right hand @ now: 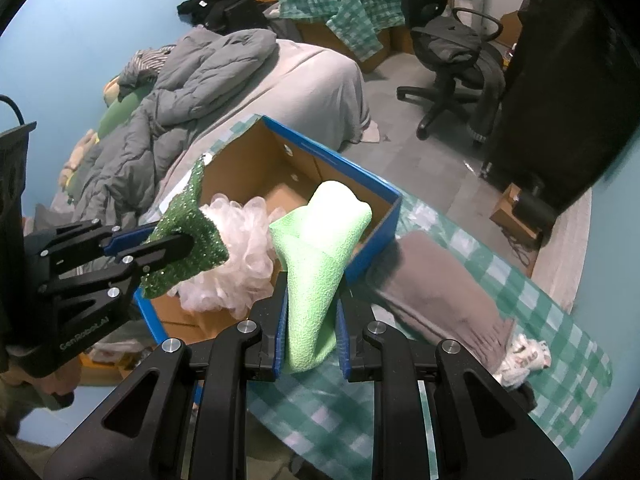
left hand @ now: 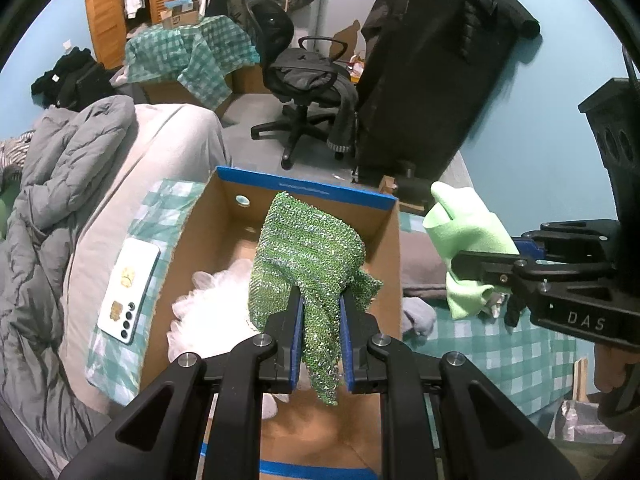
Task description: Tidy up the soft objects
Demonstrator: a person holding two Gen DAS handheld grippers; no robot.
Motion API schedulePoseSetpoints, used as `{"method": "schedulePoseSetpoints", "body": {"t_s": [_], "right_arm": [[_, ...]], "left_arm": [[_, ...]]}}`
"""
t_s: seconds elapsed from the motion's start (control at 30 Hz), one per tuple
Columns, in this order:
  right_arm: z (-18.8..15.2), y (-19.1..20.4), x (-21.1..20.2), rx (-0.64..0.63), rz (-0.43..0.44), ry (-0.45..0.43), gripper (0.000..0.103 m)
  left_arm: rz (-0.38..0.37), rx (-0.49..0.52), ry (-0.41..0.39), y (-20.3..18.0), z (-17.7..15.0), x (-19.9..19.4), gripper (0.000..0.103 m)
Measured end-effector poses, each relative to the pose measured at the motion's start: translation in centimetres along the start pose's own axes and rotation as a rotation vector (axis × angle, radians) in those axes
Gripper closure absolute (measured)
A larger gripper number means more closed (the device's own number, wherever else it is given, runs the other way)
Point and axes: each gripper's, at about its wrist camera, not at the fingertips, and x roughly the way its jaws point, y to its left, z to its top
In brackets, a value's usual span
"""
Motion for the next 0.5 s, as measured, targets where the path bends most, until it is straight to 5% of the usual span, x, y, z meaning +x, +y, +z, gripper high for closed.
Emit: {"method": "schedulePoseSetpoints", "body": {"t_s": [0.5], "right_arm": [[2.9, 0.9, 5.1, 0.037, -0.003, 0.037, 0.083]], "left_arm": [[-0.006, 0.011, 0.049, 3.1, 2.7, 5.0, 0.087]]}}
